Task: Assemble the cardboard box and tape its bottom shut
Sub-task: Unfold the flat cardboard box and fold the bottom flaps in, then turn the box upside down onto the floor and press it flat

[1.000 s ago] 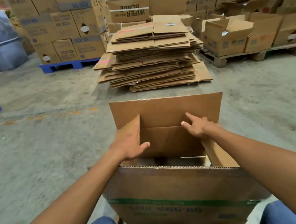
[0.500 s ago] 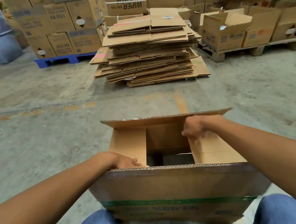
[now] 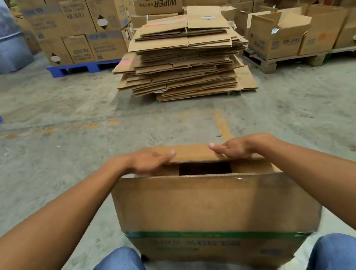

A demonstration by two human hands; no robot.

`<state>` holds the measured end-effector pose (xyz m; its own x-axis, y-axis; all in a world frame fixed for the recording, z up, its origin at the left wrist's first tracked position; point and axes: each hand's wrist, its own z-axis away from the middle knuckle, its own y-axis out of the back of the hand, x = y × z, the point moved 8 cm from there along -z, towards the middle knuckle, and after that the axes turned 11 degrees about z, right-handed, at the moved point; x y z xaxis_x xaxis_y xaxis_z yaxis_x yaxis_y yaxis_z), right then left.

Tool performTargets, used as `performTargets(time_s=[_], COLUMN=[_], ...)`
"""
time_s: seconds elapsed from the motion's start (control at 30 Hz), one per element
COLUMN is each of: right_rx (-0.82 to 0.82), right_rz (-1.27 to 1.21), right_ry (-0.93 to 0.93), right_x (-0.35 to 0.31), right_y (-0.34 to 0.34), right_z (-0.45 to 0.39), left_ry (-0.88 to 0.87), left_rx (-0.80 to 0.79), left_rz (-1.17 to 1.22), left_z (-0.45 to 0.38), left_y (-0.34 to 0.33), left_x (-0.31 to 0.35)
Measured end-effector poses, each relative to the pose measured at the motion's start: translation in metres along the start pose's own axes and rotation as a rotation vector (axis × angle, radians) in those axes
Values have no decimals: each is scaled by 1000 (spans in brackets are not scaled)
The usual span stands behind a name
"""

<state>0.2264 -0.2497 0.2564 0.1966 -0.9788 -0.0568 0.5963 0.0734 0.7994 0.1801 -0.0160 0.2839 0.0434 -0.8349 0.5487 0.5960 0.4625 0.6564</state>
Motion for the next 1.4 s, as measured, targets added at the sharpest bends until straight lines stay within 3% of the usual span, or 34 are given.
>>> performTargets(time_s=[0.1, 0.17, 0.23, 0.3, 0.43, 0.53, 0.63, 0.9, 1.2, 1.4], right_rx=[-135, -184, -206, -178, -37, 196, 407, 722, 547, 583], right_rz=[-63, -126, -135, -120, -7, 159, 112, 29, -258, -270], right_ry=[-22, -50, -49, -34, 100, -32, -161, -248, -474, -344], right_x=[7, 10, 10, 8, 4, 38, 65, 82, 142, 84], right_y=[-18, -24, -24, -18, -30, -63, -72, -54, -85, -89], right_z=[3, 5, 4, 0, -8, -17, -24, -43, -12, -26], left_ry=[-239, -311, -285, -163, 11, -40, -97, -118, -64, 26], left_rx=[124, 129, 126, 133, 212, 364, 474, 567, 567, 634], left_rz=[45, -171, -385, -443, -340, -259, -202, -198, -122, -163], left_z=[17, 23, 15, -4, -37, -49, -60, -93, -85, -46], left_y=[16, 3, -16, -27, -44, -55, -46, -30, -36, -19], left_x=[16, 13, -7, -36, -82, -96, -99, -106, -106, -143])
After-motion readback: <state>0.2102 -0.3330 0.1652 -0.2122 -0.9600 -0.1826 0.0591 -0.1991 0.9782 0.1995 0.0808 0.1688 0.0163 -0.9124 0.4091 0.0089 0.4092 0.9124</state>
